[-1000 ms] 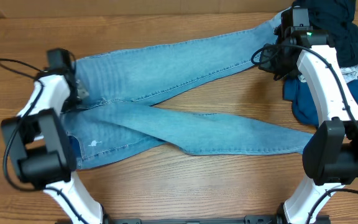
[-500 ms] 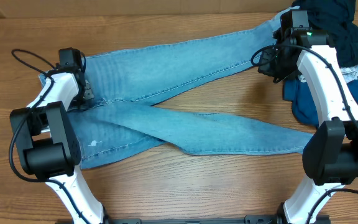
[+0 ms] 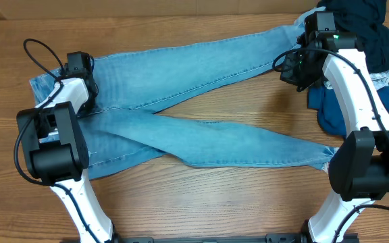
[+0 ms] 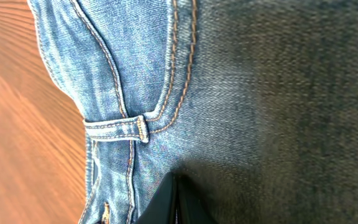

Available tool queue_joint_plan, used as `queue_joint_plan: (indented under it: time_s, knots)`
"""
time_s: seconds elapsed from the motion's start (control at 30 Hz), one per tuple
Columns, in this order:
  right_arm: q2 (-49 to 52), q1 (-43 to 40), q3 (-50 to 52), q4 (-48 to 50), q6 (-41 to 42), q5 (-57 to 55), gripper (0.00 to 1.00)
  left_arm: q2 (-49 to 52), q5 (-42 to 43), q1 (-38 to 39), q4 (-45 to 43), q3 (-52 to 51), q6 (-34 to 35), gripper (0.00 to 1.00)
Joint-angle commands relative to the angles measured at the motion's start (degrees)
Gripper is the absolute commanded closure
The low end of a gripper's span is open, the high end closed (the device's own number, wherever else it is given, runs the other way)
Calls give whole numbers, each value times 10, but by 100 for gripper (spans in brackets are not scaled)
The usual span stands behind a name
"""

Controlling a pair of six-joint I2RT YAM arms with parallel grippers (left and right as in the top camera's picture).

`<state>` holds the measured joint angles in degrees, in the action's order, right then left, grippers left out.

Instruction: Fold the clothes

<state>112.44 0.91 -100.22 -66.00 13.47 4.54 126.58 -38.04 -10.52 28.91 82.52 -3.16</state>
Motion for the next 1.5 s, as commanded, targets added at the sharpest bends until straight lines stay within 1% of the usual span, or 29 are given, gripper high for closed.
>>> queue_joint_plan:
  time_s: [0.0, 0.13, 0.27, 0.43, 0.57, 0.67, 0.73, 0.77, 0.87, 0.97, 1.07, 1.23, 1.3, 1.47]
  knots:
    - [-12, 4, -11, 1, 16, 12, 96, 73, 36, -49, 19, -38, 23, 96]
    - [-12, 4, -11, -3, 18, 20, 96, 73, 61, -88, 39, -37, 56, 96]
    - [-12, 5, -11, -3, 18, 22, 96, 73, 83, -104, 50, -30, 73, 96]
    - [-12, 9, -11, 7, 11, 41, 96, 73, 136, -96, 68, -13, 107, 96]
    - [-12, 23, -11, 43, -20, 67, 96, 73, 160, -78, 87, 13, 131, 96]
    - [-12, 34, -11, 36, -26, 66, 96, 72, 171, -62, 134, 47, 168, 96]
    - [-14, 35, -15, 20, -26, 51, 96, 68, 174, -51, 181, 82, 198, 96]
    - [-15, 35, -24, 9, -24, 15, 96, 62, 185, -43, 205, 108, 199, 96]
    - [-15, 23, -53, -6, 19, -69, 96, 38, 198, -28, 236, 158, 202, 96]
    - [-15, -5, -65, 6, 20, -61, 96, 3, 207, -15, 244, 191, 214, 96]
    - [-5, -36, -63, 41, 11, -20, 96, -42, 231, 0, 235, 209, 214, 96]
    - [34, -44, -63, 131, -2, -18, 96, -94, 225, 17, 218, 209, 214, 96]
    - [67, -44, -63, 190, -4, -11, 96, -107, 243, 20, 230, 209, 217, 96]
    - [132, -44, -63, 286, -1, -7, 96, -117, 274, 38, 257, 209, 234, 96]
